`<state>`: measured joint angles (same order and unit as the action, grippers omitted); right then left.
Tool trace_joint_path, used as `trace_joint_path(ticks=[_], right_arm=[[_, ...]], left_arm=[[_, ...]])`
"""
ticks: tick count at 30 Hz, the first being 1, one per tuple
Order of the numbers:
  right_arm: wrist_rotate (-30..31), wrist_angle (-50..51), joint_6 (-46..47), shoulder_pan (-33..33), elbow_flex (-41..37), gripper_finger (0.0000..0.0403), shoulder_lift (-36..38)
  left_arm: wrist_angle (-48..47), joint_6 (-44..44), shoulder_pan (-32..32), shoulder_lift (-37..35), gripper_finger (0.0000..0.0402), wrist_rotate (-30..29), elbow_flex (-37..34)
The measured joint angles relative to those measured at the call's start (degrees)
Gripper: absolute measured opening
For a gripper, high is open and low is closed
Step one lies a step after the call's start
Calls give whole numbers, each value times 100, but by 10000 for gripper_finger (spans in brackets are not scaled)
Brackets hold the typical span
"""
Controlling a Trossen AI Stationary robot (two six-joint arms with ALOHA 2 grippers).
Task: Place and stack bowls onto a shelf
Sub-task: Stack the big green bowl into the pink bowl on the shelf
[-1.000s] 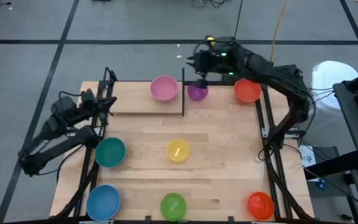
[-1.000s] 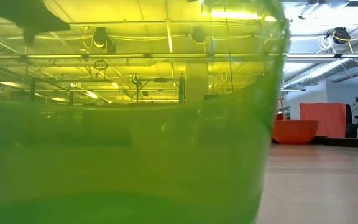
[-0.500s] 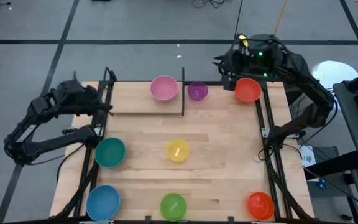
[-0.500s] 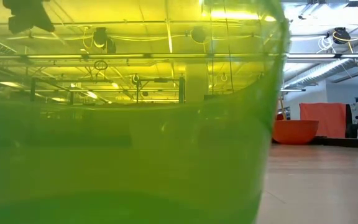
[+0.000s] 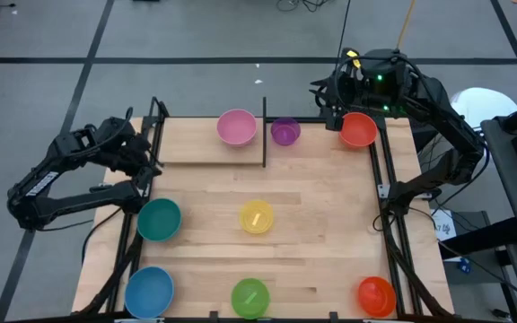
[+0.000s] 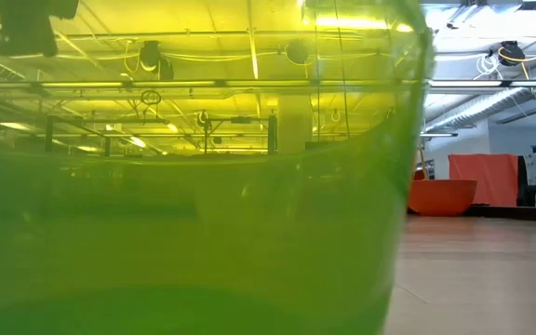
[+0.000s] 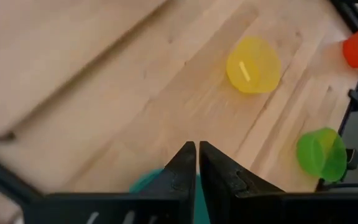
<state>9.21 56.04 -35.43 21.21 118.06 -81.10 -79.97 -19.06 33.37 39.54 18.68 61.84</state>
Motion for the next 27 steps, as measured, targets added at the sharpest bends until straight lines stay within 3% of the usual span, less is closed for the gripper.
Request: trace_joint_path(ticks=[7,15,27], right_arm=[[0,-3,3,0,0,61,0],[2,-3,-170,0,0,61,0],[452,-1,-340,2,0,61,11]], left_arm=[[-528,-756,-360,263,68,651,-59],[-518,-1567,-1107,438,85,697,-527],[1125,-3686,-2560,475,86,587,-1611]])
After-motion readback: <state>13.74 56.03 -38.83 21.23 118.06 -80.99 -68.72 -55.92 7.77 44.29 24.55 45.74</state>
